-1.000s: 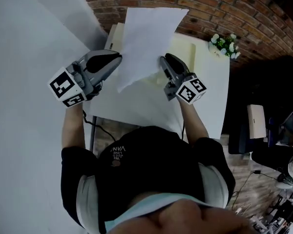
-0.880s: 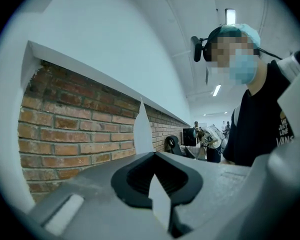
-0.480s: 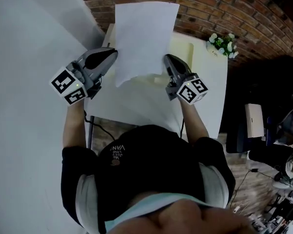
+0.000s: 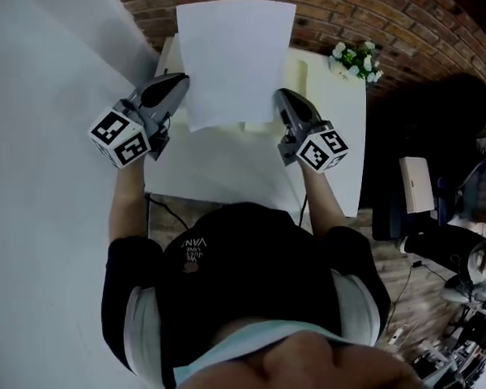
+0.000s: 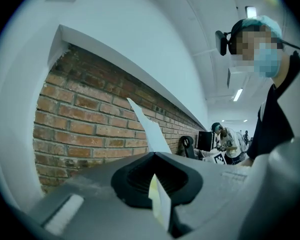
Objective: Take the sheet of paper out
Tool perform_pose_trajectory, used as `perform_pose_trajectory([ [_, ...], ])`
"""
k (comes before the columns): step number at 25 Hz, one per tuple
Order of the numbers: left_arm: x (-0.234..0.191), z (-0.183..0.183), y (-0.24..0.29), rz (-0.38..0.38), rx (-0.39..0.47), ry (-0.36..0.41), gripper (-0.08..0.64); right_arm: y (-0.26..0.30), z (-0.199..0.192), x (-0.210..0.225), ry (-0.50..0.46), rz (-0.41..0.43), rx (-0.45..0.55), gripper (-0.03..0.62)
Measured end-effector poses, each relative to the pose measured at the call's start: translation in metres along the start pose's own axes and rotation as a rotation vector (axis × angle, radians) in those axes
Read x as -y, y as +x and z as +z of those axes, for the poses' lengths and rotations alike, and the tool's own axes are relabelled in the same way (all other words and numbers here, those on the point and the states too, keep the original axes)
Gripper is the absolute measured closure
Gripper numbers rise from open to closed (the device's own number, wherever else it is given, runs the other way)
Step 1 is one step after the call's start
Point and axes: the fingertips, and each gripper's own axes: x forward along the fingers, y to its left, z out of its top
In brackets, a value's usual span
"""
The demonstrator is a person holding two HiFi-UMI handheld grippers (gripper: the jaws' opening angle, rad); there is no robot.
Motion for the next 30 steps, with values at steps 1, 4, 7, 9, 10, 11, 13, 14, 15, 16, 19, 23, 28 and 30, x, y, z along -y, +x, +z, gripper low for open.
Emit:
perform_pose_trajectory([
  [1,-0.001,-0.003,0.001,0.002,-0.001,-0.004,0.558,-0.004,0.000,0.000,-0.003,-0.008,0.001,0.592],
  [4,-0.003,-0.009,0.004,0.009,0.001,-0.029,0.558,-0.014,0.001,0.001,-0.006,-0.033,0.008,0.592],
  [7,-0.003,-0.014,0.007,0.011,-0.001,-0.044,0.558,-0.024,0.002,0.001,-0.011,-0.050,0.013,0.592],
  [9,-0.001,-0.018,0.009,0.006,-0.002,-0.055,0.558,-0.031,0.002,0.000,-0.013,-0.062,0.015,0.592],
  [10,0.000,-0.019,0.010,0.003,-0.001,-0.061,0.558,-0.034,0.002,-0.001,-0.014,-0.069,0.016,0.592],
  [11,0.001,-0.020,0.012,-0.001,0.001,-0.069,0.558,-0.037,0.002,-0.001,-0.015,-0.075,0.018,0.592],
  [13,0.002,-0.022,0.015,-0.009,0.003,-0.082,0.558,-0.043,0.003,-0.001,-0.017,-0.088,0.021,0.592],
  [14,0.003,-0.024,0.016,-0.012,0.003,-0.088,0.558,-0.045,0.002,-0.002,-0.017,-0.096,0.023,0.592],
  [15,0.003,-0.026,0.017,-0.016,0.003,-0.092,0.558,-0.048,0.002,-0.002,-0.017,-0.103,0.024,0.592],
  [16,0.004,-0.028,0.018,-0.019,0.002,-0.096,0.558,-0.050,0.001,-0.002,-0.017,-0.109,0.026,0.592],
  [19,0.005,-0.034,0.019,-0.025,-0.004,-0.104,0.558,-0.057,0.001,-0.004,-0.019,-0.127,0.032,0.592],
  [23,0.007,-0.043,0.020,-0.032,-0.009,-0.118,0.558,-0.066,-0.003,-0.006,-0.025,-0.153,0.036,0.592],
  [28,0.012,-0.056,0.022,-0.053,-0.018,-0.139,0.558,-0.077,-0.012,-0.009,-0.022,-0.187,0.036,0.592],
  [30,0.013,-0.059,0.021,-0.061,-0.022,-0.148,0.558,-0.081,-0.015,-0.011,-0.020,-0.199,0.036,0.592],
])
